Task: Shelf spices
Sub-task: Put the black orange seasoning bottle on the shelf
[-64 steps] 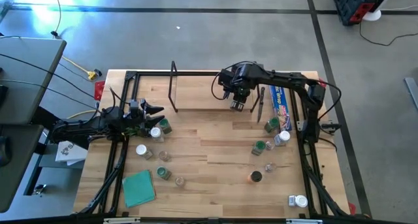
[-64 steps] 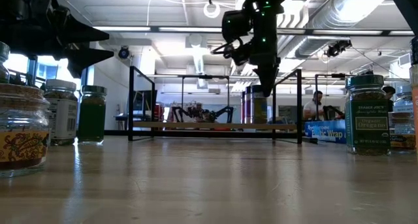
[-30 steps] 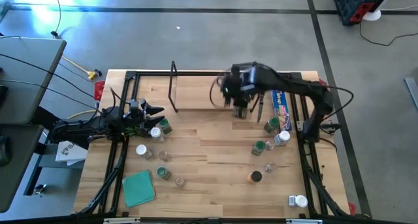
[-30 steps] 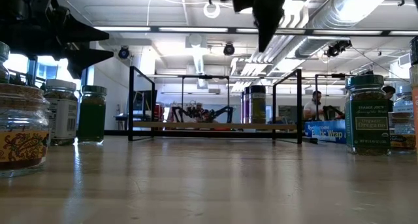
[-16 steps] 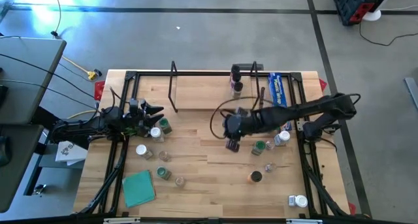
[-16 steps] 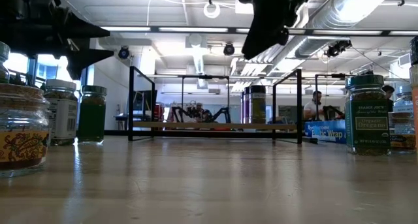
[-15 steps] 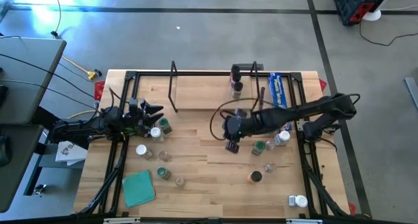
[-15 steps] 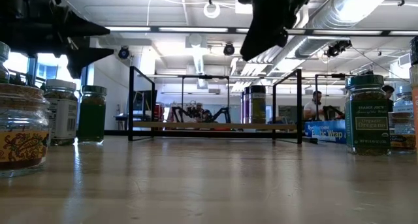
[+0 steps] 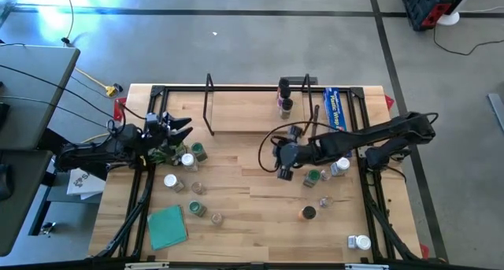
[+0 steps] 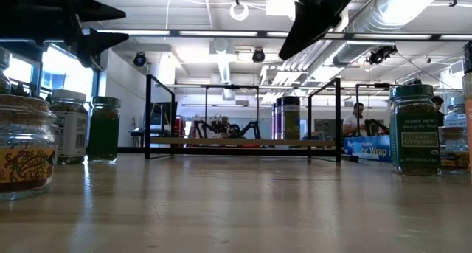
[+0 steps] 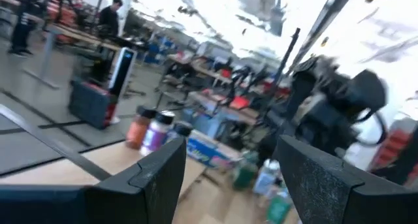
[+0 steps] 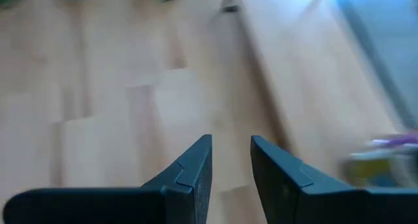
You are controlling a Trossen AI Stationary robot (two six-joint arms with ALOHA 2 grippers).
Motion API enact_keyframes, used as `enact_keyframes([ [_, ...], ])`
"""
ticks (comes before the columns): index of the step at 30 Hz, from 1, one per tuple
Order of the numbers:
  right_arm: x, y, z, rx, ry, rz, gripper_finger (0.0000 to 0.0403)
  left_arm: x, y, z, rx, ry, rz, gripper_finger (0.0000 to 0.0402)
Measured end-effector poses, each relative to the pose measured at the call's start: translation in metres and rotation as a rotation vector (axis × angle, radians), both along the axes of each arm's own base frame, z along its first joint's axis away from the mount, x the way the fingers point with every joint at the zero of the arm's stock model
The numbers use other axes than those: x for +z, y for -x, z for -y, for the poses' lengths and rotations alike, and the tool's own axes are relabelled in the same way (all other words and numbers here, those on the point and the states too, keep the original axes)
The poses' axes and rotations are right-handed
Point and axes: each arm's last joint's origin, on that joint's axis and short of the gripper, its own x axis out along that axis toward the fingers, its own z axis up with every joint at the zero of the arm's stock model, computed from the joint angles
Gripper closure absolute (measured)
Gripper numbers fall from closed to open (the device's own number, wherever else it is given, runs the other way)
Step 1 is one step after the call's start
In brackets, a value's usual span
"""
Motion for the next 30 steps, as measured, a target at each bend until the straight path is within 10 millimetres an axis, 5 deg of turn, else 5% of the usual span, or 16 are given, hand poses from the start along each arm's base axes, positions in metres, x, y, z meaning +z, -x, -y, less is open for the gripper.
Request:
enact_keyframes([
  [7, 0.031, 0.024, 0.008, -0.076, 0.144, 0.080, 0.0304, 0.006, -0.011, -0.003, 0.072, -0.068, -0.105, 0.0168],
  [15, 0.066, 0.053, 0.014, -0.138, 0.111, 0.237, 0.0304, 0.001, -0.013, -0.010, 0.324, -0.043, -0.171, 0.0168],
  [30, 0.069, 0.058, 0.015, -0.146, 0.099, 0.250, 0.0304, 0.000, -0.013, -0.011, 0.377, 0.008, -0.161, 0.0168],
])
